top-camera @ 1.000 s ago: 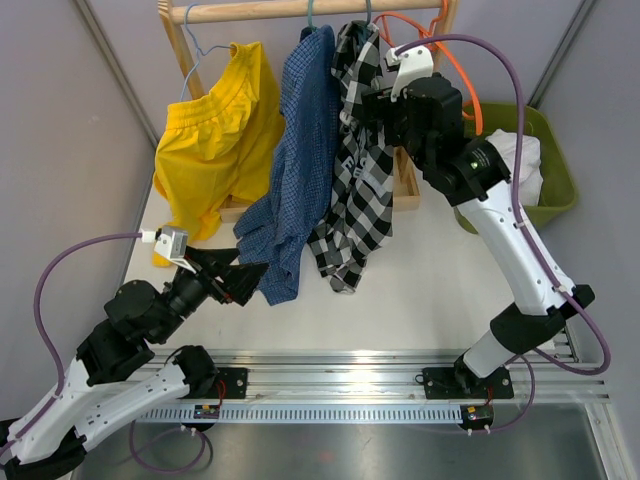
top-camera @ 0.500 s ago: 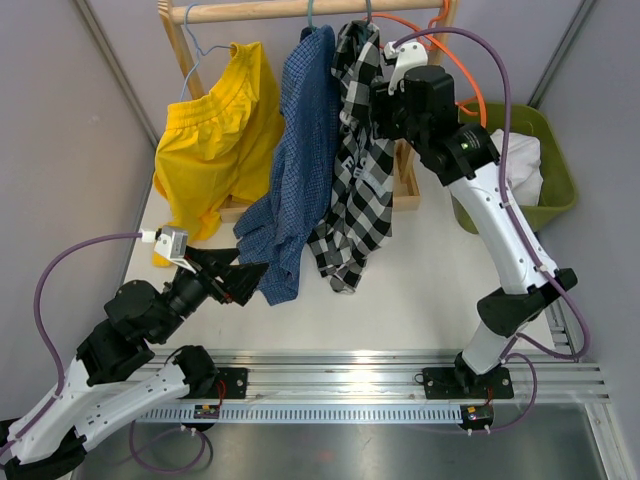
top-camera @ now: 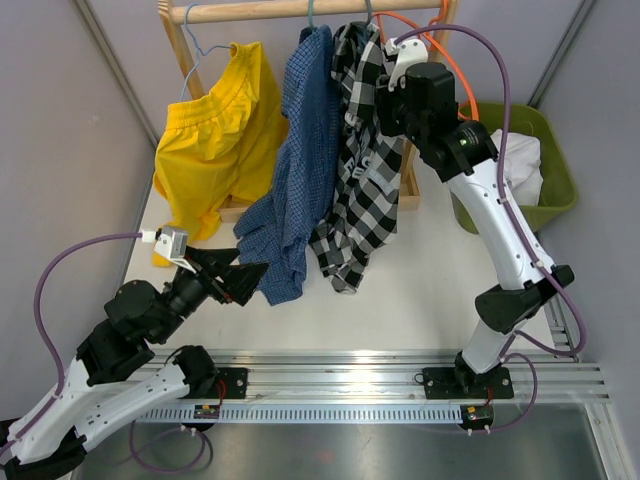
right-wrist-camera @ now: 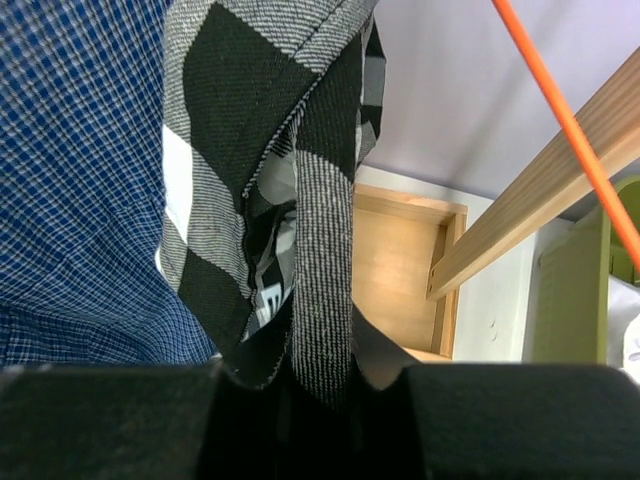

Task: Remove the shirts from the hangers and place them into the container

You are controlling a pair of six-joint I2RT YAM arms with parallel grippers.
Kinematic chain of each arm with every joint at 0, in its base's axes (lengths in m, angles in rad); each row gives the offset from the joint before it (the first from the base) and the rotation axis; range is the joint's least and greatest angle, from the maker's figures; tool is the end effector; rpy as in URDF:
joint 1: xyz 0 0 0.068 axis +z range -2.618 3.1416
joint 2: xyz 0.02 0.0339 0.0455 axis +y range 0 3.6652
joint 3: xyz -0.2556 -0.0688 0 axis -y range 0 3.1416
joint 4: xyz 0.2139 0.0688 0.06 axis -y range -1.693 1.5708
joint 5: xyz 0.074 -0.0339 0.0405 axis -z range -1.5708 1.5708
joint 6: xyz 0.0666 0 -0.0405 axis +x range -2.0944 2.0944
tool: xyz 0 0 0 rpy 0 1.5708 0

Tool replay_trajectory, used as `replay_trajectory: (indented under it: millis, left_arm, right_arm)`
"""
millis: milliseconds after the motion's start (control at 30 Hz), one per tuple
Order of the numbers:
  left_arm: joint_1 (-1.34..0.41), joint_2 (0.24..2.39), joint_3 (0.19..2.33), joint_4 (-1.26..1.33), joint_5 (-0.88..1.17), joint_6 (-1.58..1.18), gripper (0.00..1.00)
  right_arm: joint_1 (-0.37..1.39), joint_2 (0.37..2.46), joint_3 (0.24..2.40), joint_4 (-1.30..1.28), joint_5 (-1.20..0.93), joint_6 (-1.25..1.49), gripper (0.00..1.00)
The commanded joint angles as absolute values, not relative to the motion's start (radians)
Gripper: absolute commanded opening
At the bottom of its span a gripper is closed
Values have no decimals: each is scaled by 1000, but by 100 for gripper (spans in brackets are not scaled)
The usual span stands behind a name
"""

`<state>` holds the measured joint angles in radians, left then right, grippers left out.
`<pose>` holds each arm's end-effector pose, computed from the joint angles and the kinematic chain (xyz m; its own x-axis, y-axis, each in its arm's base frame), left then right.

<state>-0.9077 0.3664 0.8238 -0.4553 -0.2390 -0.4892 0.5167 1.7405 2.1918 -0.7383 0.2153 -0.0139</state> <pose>0.0650 -0.0577 0.3537 -0.2902 -0.3702 -0.8825 0.5479 0.6918 -0.4704 0.3225 0.1669 0.4733 -0.2419 -0.1530 -0.9582 -0.3078 0.9486 -0.0738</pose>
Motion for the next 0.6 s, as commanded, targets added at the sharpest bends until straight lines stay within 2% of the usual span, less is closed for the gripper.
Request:
replay_trajectory:
  millis: [0, 133, 333, 433, 567]
  left_arm:
    - [-907, 385, 836, -407, -218, -479, 99]
    - [-907, 406, 847, -400, -212, -474, 99]
    - [-907, 425, 861, -394, -204, -472, 99]
    - [-907, 422, 865, -400, -209, -472, 99]
    - [-907, 416, 861, -399, -215, -471, 99]
  right_arm:
    - [514, 1641, 2201, -571, 202, -55, 0]
    - [514, 1623, 2212, -405, 221, -89, 0]
    - [514, 1689, 2361, -413, 226, -113, 0]
    - [514, 1643, 2312, -435, 248, -112, 0]
    - [518, 1476, 2113, -560, 233, -48, 0]
